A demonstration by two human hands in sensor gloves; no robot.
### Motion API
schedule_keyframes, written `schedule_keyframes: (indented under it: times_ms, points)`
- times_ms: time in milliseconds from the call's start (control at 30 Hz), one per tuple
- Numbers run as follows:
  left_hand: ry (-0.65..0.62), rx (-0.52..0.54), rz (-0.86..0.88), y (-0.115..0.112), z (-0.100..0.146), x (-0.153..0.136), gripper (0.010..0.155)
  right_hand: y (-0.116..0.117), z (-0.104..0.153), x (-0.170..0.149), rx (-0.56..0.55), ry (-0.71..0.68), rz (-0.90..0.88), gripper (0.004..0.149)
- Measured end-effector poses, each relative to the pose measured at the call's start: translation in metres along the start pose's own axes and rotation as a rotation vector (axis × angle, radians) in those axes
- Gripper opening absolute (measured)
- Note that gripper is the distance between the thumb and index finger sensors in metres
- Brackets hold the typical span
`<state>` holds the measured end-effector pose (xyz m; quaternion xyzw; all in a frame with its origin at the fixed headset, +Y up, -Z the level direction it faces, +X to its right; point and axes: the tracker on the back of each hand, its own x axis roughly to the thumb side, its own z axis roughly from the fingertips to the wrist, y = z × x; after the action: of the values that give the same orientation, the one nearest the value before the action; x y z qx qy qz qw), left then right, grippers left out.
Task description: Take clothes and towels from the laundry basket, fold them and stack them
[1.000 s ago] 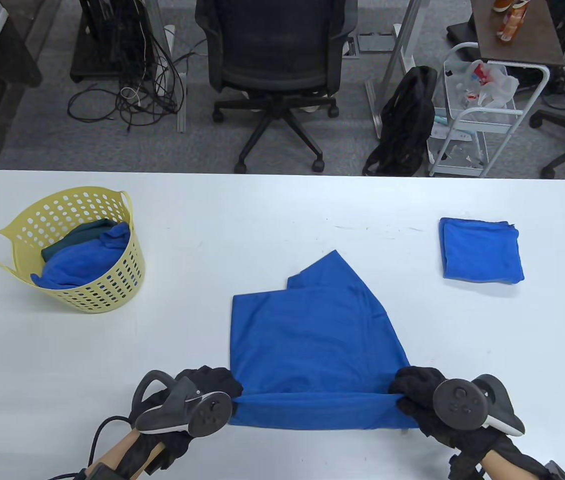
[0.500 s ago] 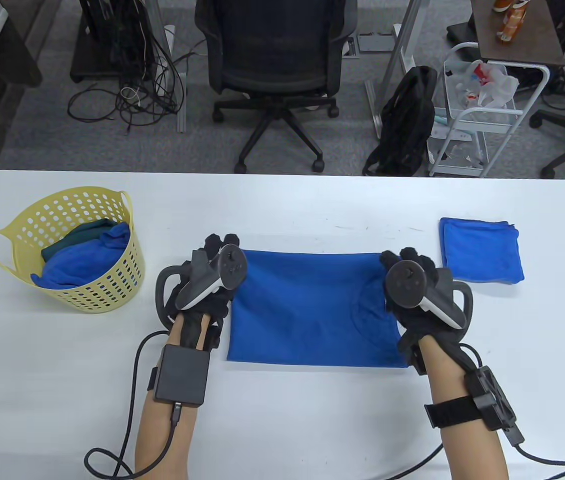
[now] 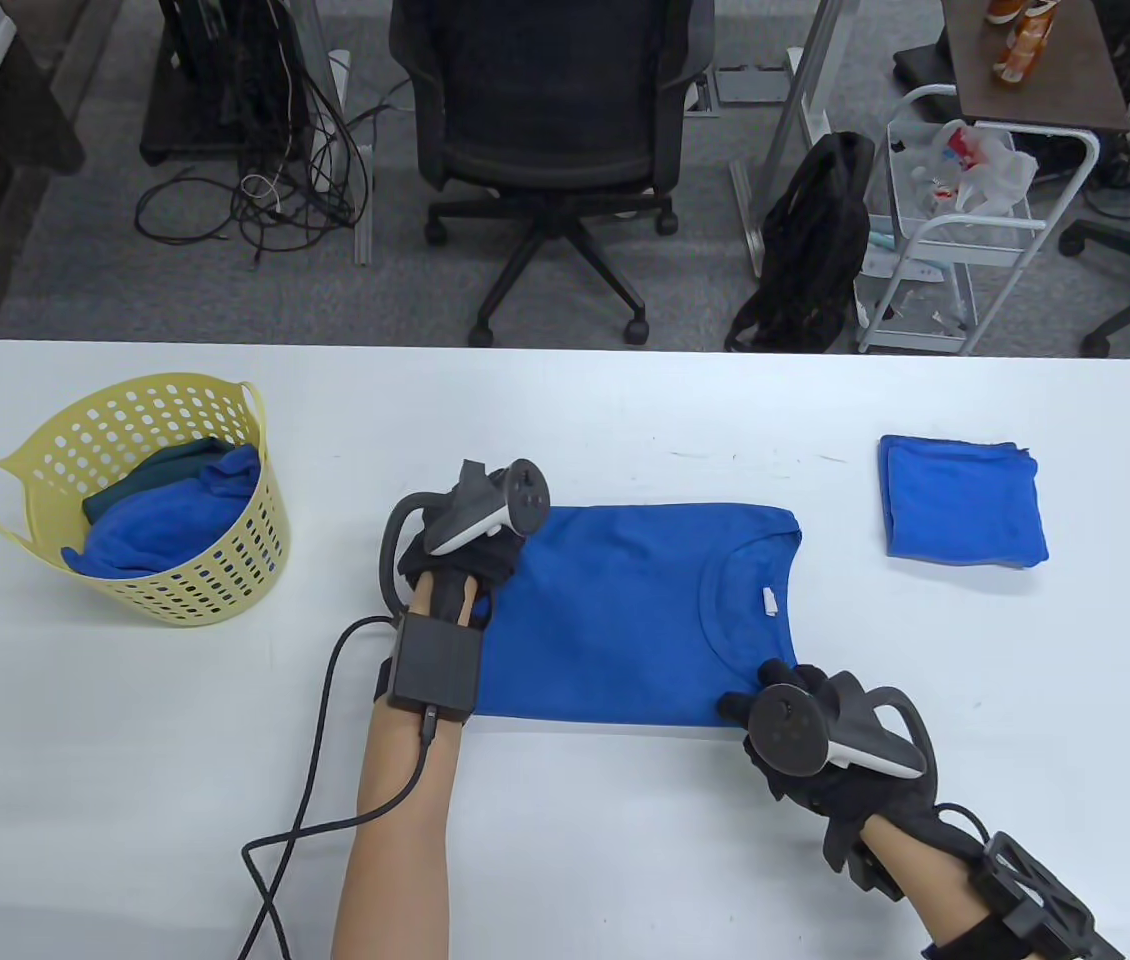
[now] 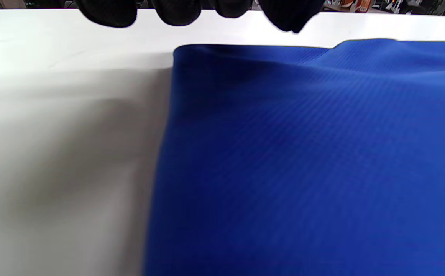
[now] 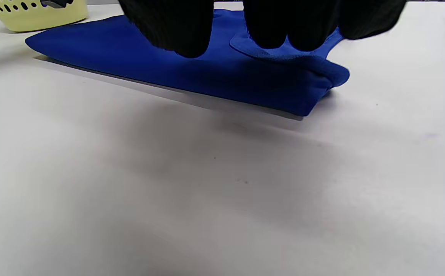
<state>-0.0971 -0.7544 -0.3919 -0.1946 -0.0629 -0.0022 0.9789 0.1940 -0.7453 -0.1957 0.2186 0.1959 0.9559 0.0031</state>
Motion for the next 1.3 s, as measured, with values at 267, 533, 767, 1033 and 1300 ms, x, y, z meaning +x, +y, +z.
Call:
schedule_keyframes:
  times_ms: [267,533,767,1033,1300]
  points:
    - [-0.091,-0.081,-0.003,0.012,-0.036,0.066,0.084,-0.002,-0.025,0.007,0.138,0.473,-0.116,0.077]
    - [-0.060,-0.234,-0.169,-0.004,-0.042,0.102,0.098,0.002,-0.076,-0.015,0.106,0.791,-0.157,0.093]
    - [0.005,-0.199,-0.102,-0.013,-0.018,0.102,0.046,-0.002,-0.066,-0.027,-0.102,0.897,-0.549,0.059]
    - [-0.037,-0.163,0.476,-0.021,0.022,0.068,0.070,-0.022,-0.029,-0.079,-0.323,0.774,-1.157,0.076]
    - [-0.231,-0.364,0.232,-0.026,0.009,0.085,0.076,-0.001,-0.068,-0.019,-0.081,0.825,-0.531,0.100]
